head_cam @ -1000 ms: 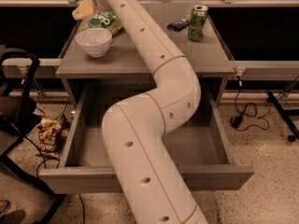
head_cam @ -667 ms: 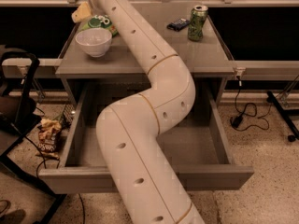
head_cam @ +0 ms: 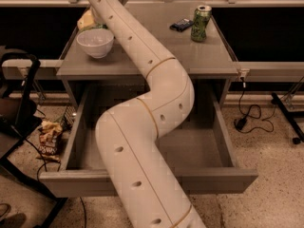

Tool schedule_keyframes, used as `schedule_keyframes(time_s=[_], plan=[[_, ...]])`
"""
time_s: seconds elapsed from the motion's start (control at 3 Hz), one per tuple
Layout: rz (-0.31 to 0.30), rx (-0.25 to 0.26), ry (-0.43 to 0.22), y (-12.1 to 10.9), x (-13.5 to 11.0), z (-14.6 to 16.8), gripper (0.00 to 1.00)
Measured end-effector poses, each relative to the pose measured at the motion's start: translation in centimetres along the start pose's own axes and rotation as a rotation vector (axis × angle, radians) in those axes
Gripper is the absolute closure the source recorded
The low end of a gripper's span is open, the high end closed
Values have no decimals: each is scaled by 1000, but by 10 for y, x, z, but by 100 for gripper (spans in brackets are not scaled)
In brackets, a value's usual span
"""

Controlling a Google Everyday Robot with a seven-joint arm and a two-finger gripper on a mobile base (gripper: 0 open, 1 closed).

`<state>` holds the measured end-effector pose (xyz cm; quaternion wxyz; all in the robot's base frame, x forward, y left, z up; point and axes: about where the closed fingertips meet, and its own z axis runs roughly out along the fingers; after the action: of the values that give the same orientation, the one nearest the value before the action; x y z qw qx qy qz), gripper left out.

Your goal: Place green rice chip bag into top drawer

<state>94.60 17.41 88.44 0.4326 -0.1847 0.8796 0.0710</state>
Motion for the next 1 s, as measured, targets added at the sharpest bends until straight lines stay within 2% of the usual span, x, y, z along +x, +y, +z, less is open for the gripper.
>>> schedule_keyframes(time_s=[0.33,1.0], plan=[[30,30,24,-8,13,12,0],[43,23,22,-11,19,22,43]])
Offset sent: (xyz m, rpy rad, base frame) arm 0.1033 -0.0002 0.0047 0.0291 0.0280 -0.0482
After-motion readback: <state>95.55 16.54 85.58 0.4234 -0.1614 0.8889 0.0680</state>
